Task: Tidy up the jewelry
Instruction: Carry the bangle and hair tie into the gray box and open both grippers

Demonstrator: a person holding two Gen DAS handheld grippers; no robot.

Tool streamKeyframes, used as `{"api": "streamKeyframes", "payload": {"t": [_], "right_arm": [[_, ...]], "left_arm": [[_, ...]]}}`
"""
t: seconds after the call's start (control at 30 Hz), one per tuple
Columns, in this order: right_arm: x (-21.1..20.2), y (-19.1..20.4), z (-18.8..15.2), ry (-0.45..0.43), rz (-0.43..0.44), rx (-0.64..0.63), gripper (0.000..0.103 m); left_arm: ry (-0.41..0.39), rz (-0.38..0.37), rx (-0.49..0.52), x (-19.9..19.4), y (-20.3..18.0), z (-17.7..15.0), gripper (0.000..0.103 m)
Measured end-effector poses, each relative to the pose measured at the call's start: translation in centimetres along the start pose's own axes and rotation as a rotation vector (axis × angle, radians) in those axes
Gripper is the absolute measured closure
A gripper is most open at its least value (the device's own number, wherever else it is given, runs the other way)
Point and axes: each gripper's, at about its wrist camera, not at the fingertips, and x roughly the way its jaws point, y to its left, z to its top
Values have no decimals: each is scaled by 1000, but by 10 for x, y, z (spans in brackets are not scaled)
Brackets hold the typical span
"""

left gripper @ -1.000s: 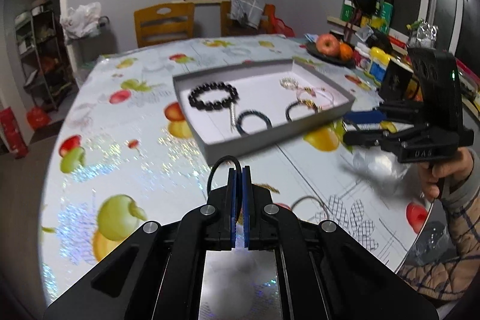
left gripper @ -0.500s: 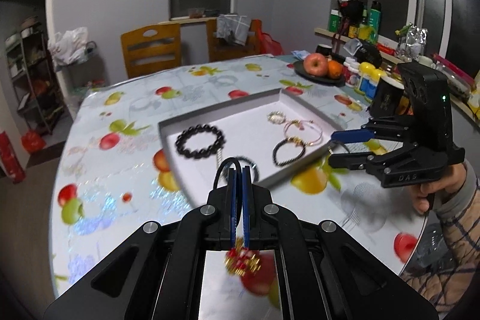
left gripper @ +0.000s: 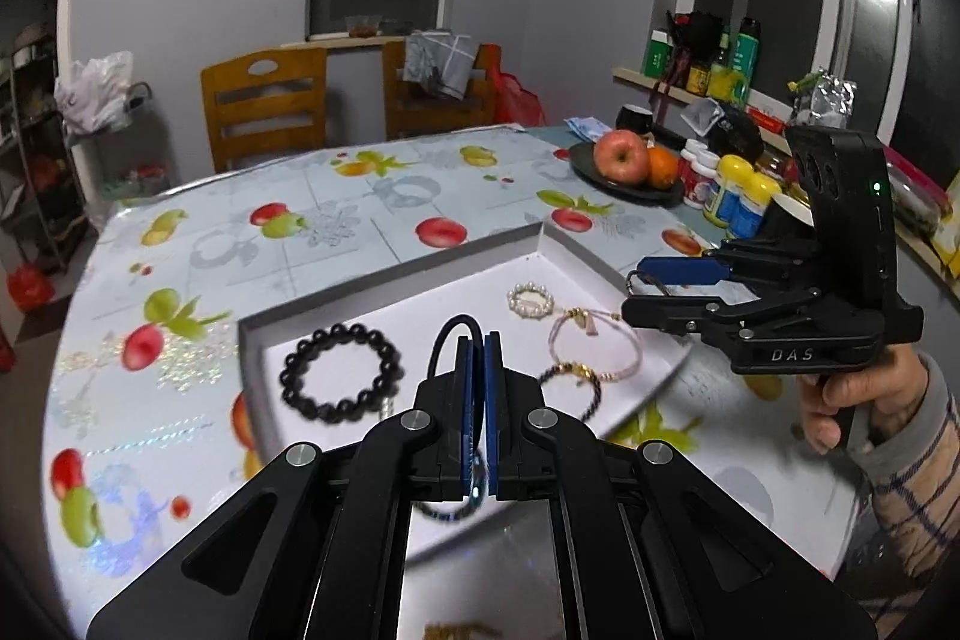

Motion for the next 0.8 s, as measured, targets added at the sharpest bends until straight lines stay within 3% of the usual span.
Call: {"api": "streamKeyframes", "payload": {"t": [0.3, 0.8], "right_arm": [[46, -31, 0, 48, 0, 86, 56], [73, -22, -4, 83, -46, -1, 56]], "left_arm": [[46, -68, -79, 62, 7, 7, 99], [176, -79, -71, 111, 8, -4, 99]]}}
